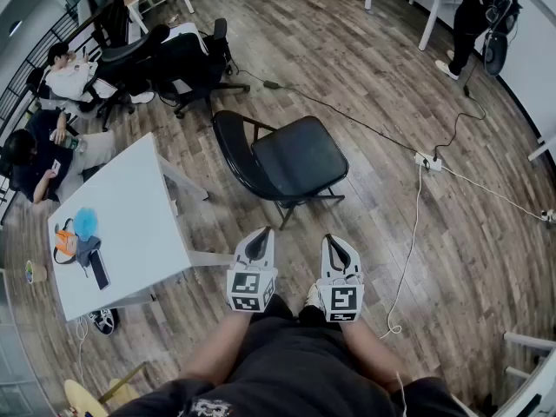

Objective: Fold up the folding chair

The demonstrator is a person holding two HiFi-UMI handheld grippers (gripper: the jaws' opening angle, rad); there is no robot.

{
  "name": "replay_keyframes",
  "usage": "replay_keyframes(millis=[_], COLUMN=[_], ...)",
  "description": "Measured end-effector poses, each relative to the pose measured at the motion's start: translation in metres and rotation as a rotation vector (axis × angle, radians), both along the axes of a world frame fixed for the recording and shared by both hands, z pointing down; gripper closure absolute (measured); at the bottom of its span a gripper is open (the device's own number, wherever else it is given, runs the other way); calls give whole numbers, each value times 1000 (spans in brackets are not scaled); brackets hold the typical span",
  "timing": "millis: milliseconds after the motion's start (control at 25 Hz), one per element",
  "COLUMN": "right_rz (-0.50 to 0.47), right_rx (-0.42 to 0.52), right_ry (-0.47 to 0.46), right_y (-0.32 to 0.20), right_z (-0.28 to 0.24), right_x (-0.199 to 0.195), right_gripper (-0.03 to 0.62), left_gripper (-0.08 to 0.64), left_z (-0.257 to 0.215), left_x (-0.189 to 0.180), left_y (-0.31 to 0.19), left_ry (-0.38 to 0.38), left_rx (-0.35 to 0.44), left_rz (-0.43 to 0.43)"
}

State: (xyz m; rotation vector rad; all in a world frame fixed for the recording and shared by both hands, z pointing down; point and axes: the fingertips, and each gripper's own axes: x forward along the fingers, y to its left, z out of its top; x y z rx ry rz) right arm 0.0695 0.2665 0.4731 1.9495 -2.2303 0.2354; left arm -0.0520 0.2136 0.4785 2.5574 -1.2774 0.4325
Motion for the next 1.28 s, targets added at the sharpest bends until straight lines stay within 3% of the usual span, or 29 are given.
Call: replay_keyframes(millis=[480,800,1040,1160,1280], right_rz=[53,59,58,14,-57], right_rx=[-7,-31,-60,-73,-112], right_ry=[43,84,84,120,98], right_y=[-117,-189,-231,-254,-285], right_z=[11,16,39,60,87], right_x=[27,31,59,73,84], right_gripper=[578,578,578,578,578], left_gripper=[554,554,554,554,554], left_z=[17,23,34,46,63], left_x=[-6,-48,-54,-53,-54], left_y=[-113,-193,-228,-244,-258], left_ry=[-27,-59,-101,-127,-153], left_rx=[-7,-65,-105,-130,-170], left_rz=[5,-113,-161,-209,-288])
